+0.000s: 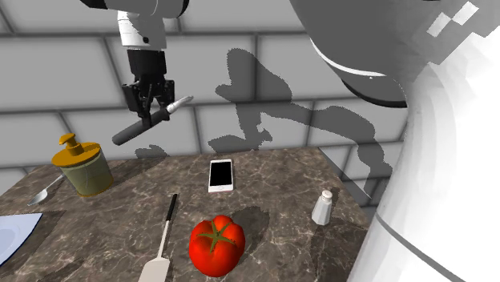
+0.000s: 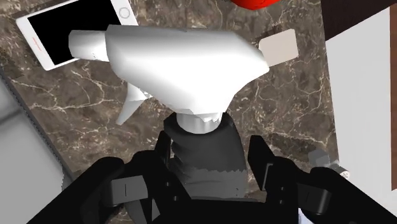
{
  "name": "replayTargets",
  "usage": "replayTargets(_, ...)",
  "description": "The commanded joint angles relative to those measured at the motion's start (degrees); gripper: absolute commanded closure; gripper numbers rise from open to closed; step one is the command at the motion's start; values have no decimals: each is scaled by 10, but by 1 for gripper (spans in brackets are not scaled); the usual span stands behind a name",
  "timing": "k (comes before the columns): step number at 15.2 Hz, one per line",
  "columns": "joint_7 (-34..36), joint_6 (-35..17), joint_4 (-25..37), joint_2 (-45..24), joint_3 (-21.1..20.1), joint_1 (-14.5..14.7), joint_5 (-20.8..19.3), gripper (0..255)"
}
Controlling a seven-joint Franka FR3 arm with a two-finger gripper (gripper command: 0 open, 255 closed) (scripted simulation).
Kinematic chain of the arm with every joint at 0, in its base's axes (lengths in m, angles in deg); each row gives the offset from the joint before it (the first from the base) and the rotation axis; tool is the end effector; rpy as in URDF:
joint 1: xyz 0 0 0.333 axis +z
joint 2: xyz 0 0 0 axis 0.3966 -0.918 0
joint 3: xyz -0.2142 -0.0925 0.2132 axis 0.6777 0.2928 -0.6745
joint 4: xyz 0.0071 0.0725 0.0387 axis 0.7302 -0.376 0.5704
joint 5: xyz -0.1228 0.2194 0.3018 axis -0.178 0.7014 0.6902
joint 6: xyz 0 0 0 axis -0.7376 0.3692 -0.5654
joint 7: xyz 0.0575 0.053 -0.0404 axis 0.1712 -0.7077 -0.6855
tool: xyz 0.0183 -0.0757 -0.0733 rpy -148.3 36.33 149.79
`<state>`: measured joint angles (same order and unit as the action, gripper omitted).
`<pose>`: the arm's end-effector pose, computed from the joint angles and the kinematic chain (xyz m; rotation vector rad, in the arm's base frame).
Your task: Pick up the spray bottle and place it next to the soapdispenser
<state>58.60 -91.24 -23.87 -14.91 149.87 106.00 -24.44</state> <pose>0.5876 0.1367 0.5055 -2.5944 -1.4891 0.1551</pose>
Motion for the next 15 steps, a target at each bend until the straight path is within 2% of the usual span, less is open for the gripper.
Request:
replayTargets(1, 20, -5, -6, -5, -4, 14, 7, 255)
replayTargets(7, 88, -25, -22, -17, -10, 73, 23, 255)
replayTargets(13, 160, -37, -10, -15, 8, 168, 28, 255)
replayTargets(15, 161, -51, -24, -12, 10, 165, 25, 255)
